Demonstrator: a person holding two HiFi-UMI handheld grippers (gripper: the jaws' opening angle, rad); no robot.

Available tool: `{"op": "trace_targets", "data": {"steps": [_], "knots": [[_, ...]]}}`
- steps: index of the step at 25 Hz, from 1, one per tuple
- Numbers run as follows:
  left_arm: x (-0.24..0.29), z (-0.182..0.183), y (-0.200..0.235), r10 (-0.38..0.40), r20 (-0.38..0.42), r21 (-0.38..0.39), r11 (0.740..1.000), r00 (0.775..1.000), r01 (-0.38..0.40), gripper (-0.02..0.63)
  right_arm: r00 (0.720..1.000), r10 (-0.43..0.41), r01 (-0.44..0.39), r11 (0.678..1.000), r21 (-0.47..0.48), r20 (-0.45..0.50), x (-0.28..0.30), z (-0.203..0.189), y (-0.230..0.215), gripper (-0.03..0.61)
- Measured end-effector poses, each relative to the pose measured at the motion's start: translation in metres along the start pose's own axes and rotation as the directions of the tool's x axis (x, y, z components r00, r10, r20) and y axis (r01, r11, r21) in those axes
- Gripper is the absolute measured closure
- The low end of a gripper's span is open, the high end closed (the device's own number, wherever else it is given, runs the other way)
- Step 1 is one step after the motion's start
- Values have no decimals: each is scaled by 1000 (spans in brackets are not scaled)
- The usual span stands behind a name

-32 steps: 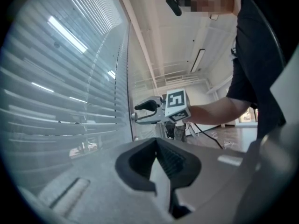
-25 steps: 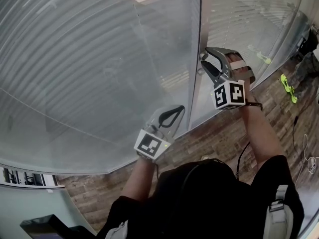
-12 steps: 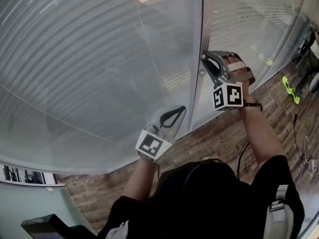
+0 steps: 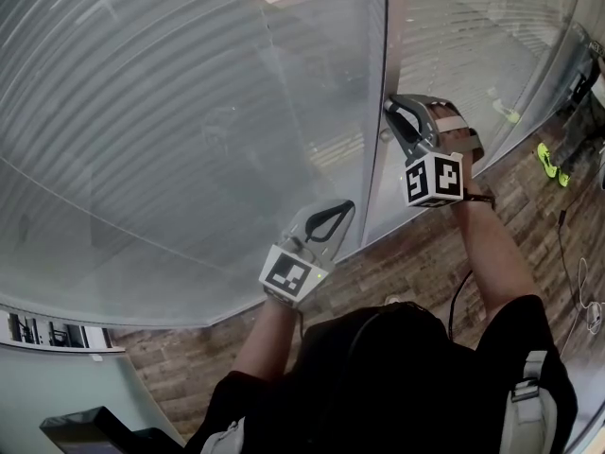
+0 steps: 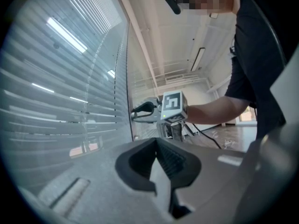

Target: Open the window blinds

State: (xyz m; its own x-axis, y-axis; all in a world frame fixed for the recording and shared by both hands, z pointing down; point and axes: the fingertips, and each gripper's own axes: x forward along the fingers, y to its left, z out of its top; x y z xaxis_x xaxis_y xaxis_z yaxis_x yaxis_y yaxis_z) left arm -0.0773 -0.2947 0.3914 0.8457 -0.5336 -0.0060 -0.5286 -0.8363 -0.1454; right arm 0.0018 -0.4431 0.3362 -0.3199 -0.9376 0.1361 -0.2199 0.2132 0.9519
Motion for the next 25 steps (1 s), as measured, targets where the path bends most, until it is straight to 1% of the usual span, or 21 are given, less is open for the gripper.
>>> {"op": "trace_targets", "data": {"steps": [5,13,19,23,25], "knots": [[-1,1,0,3,3,0,1000,1000,-3,609,1000,3,-4,998,64,4,0,-1,-1,451],[-4,-1,0,3,0,4,1000,1000,-3,609,1000,5,-7,985,174,11,0,0,-3,451],[-2,1,-1,0,-1,2,1000,1000,0,609,999,20,-29,956,293,33,0,0,-6,451],[-1,2,-1,-1,-1,1,1000,1000,1,609,999,22,-33,944,328,37,0,0,-7,451],[-1,2,-2,-2,-2,3,1000,1000,2,609,999,27,-43,929,368,48,0,0,-8,451]]}}
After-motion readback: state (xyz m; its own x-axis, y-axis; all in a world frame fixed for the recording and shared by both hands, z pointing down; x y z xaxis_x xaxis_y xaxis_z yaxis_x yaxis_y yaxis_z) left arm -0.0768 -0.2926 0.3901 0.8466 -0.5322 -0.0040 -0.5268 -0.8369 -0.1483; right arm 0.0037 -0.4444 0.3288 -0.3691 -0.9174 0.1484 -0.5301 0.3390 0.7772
